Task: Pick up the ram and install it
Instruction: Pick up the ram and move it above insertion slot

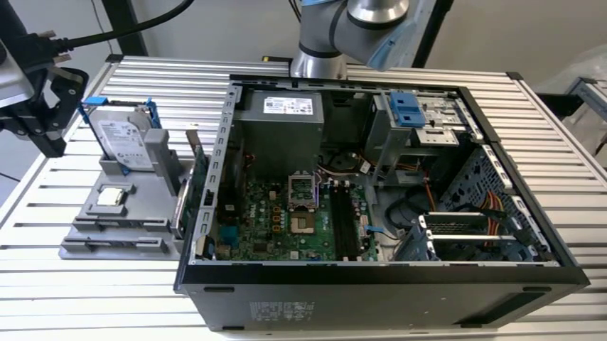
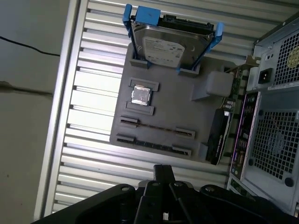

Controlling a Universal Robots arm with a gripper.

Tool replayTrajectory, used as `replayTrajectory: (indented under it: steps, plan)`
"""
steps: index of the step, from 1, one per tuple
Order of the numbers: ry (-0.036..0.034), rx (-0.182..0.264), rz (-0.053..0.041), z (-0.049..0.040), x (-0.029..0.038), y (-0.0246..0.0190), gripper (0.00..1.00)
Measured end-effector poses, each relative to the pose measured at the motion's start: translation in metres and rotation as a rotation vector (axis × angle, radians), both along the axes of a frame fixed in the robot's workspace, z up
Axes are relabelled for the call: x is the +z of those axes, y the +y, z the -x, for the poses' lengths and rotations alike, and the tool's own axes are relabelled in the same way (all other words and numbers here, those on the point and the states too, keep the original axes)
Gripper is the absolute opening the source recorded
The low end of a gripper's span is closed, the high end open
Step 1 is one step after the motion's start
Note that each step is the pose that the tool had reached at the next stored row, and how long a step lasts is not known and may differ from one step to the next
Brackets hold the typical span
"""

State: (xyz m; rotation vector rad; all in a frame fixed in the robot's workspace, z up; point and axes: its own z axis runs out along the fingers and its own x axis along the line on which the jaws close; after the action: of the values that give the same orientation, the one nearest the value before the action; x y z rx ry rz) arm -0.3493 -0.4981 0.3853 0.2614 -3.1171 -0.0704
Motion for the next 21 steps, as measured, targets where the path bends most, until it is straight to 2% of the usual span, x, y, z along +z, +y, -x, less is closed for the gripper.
replayTrajectory:
  steps: [21]
  plan:
    - [-0.0001, 0.085, -0.0001, 0.0001, 0.0003, 0.0000, 0.00]
